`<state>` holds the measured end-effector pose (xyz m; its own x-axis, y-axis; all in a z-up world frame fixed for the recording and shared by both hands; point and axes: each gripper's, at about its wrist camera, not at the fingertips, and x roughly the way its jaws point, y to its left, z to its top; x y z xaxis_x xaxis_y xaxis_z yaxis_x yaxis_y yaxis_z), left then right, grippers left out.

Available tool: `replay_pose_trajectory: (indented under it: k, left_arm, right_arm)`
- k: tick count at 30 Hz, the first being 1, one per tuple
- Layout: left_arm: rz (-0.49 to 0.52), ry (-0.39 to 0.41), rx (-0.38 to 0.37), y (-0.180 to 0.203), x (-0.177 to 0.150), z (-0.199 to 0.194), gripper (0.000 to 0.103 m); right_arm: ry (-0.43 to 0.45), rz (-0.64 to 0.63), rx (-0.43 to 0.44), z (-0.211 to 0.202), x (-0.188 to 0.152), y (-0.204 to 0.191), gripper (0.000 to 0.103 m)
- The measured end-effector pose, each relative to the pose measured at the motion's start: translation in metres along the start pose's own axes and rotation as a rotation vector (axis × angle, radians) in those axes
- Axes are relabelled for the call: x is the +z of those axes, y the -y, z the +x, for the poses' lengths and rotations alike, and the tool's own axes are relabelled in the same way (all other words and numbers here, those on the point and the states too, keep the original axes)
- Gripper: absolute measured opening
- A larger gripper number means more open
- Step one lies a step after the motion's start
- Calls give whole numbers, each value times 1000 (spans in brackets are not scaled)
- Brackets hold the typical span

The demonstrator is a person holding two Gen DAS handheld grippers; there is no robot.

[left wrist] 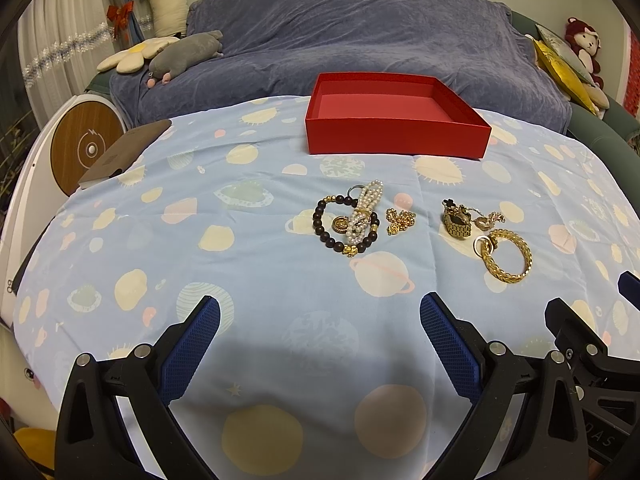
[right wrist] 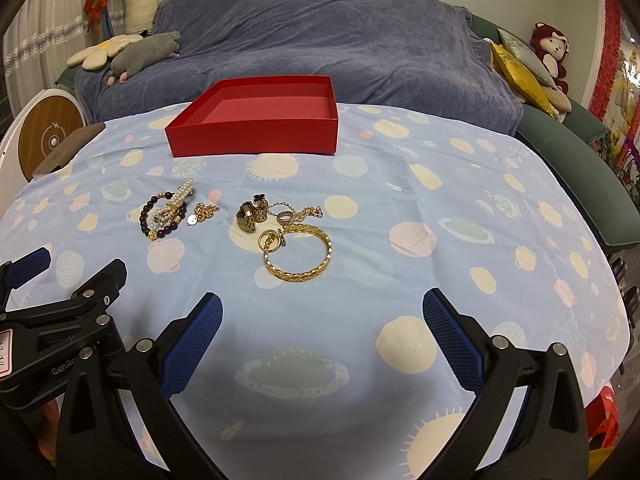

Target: Organize jewelry

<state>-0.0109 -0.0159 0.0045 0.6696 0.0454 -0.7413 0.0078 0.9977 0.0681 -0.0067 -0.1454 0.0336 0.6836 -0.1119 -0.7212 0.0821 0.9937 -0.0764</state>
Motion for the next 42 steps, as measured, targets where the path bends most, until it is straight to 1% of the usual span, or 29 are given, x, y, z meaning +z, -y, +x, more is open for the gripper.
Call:
replay_pose_trajectory:
  k: [3, 6, 8, 12, 15, 18, 20, 22, 24, 25, 27, 28, 30, 32, 34, 36, 37, 39, 42]
  left_arm:
    - [3, -8, -6, -1, 0, 1, 98]
    - [2, -33, -30, -5, 2, 6, 98]
    - [-14, -35, -30, -11, 4, 8, 98]
    - [-49, -42, -52, -26, 13, 16, 98]
    - [-67, -50, -71, -33, 20, 28, 98]
    - [-85, -65, -76, -35, 28, 44, 97]
    - [-71, -57, -77, -30, 33, 52, 96]
    - [-33, -45, -84, -23, 39, 57, 91]
    - [-10, -50, -109, -17, 44, 62, 79]
    - [-10, -58, -127, -15, 46, 65, 75]
    - [-17, -82, -160, -11, 48, 74, 63]
    - [-18, -94, -167, -9, 48, 78, 60]
    - [-5, -109, -160, -4, 47, 87, 47]
    - [-4, -112, -157, -4, 47, 92, 44]
    - [-11, -107, -165, -5, 48, 93, 39]
    - [-5, -100, -167, -4, 50, 92, 29]
    - [0, -96, -167, -4, 50, 91, 27]
    - [12, -87, -172, -1, 51, 88, 5]
    - [15, -89, -207, 0, 52, 86, 2]
  right_arm:
    - [-3, 4, 11, 1, 0, 1, 98]
    - [-4, 5, 24, 3, -1, 1, 98]
    - [-8, 11, 41, 8, -2, 1, 98]
    - [-18, 32, 57, 18, 0, 6, 98]
    - [-36, 60, 63, 28, 3, 11, 98]
    - [-60, 96, 91, 36, 7, 15, 98]
    - [-62, 103, 99, 39, 9, 15, 98]
    - [-62, 104, 105, 41, 11, 15, 98]
    - [-62, 106, 109, 43, 13, 15, 98]
    - [-65, 107, 109, 44, 14, 16, 98]
    - [-73, 114, 113, 47, 14, 17, 98]
    - [-77, 118, 115, 47, 14, 18, 98]
    - [-81, 125, 115, 48, 14, 20, 98]
    - [-84, 132, 116, 50, 14, 22, 98]
    - [-86, 140, 117, 50, 15, 25, 98]
    - [-89, 146, 118, 52, 15, 28, 98]
    - [-91, 148, 119, 52, 15, 28, 98]
    - [-94, 147, 121, 53, 15, 28, 98]
    - [-91, 135, 126, 53, 15, 26, 98]
